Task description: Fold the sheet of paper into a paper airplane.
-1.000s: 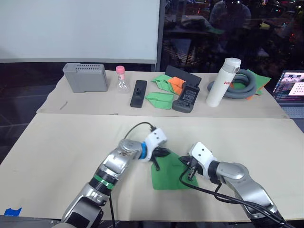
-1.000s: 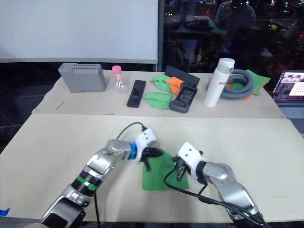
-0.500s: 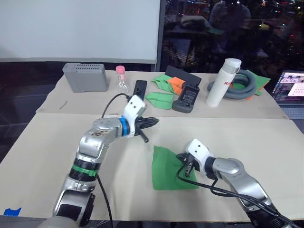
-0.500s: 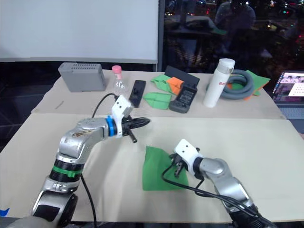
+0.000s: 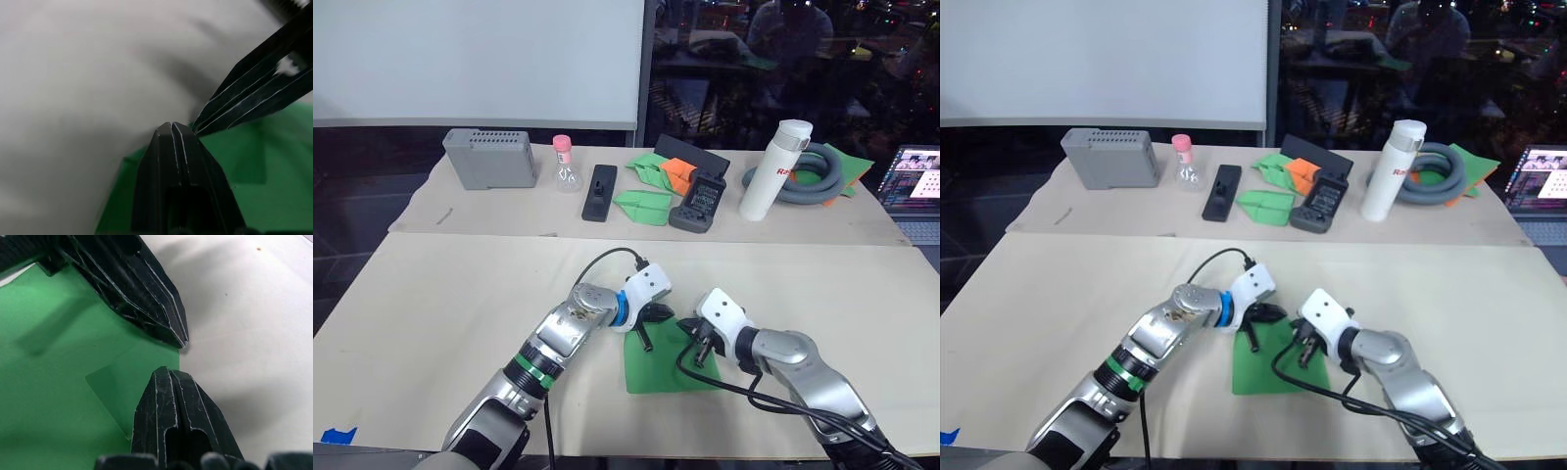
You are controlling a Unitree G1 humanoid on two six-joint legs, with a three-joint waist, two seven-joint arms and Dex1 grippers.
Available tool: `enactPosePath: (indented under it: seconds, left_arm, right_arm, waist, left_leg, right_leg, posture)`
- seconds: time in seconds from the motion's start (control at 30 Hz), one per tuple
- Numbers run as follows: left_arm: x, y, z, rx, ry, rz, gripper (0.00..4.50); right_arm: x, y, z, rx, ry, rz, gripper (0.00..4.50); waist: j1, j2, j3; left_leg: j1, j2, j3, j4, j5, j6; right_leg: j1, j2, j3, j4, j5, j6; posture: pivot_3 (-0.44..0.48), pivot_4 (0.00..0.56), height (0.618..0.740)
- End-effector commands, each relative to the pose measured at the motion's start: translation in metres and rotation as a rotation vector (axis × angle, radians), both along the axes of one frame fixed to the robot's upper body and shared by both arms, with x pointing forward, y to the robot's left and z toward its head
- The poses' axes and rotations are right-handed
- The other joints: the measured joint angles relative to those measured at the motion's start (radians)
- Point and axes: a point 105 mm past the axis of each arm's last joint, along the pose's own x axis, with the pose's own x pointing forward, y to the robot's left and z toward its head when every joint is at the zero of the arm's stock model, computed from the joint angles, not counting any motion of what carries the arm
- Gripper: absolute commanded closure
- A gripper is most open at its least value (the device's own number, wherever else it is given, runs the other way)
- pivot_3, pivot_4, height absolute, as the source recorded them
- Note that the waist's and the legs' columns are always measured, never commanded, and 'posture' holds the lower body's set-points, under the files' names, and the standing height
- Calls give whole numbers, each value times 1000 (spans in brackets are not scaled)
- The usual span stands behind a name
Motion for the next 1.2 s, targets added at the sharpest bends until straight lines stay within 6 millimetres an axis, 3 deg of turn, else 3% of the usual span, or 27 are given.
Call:
enactPosePath:
  seconds: [0.03, 0.27, 0.53, 0.73, 0.93, 1.2]
  left_arm:
    - [1, -4, -5, 21, -40, -1, 4500]
    - [-4, -6, -18, 27, -5, -4, 4500]
    - [-4, -3, -23, 32, 16, 11, 4500]
    - [-5, -4, -25, 32, 23, 3, 4500]
    - [-11, -10, -28, 28, 43, -41, 4500]
    - [-12, -15, -29, 31, 46, -85, 4500]
  right_arm:
    - [-9, -8, -19, -34, 95, -30, 4486]
    - [0, 3, -3, 6, 34, -44, 4486]
    - [6, 5, -16, 5, 60, -99, 4486]
    - [-1, -17, -23, -37, 97, -184, 4486]
    - [-28, -33, -35, -73, 151, -200, 4486]
    - [-50, -68, -39, -101, 189, -299, 4486]
  waist:
    - [1, 0, 0]
    - [0, 0, 0]
    - [-1, 0, -1]
    - [5, 0, -1]
    - [14, 1, -4]
    - [30, -1, -7]
  left_leg:
    - [0, 0, 0, 0, 0, 0]
    - [0, 0, 0, 0, -1, 1]
    - [0, 0, 0, 0, -1, 1]
    - [0, 0, 0, 0, -1, 2]
    - [0, 0, -1, 0, -2, 3]
    - [2, -1, -1, 0, -4, 6]
  right_leg:
    - [0, 0, 0, -1, 0, 0]
    - [1, 0, 0, -4, 0, 0]
    - [2, 0, 0, -4, 0, 0]
    - [2, -1, 0, -4, 0, 0]
    - [3, -1, -1, -7, 0, 0]
    - [4, -2, -1, -11, 0, 0]
  posture:
    - [0, 150, 740]
    - [0, 150, 740]
    - [0, 150, 740]
    - [0, 150, 740]
    - [0, 150, 740]
    - [0, 150, 740]
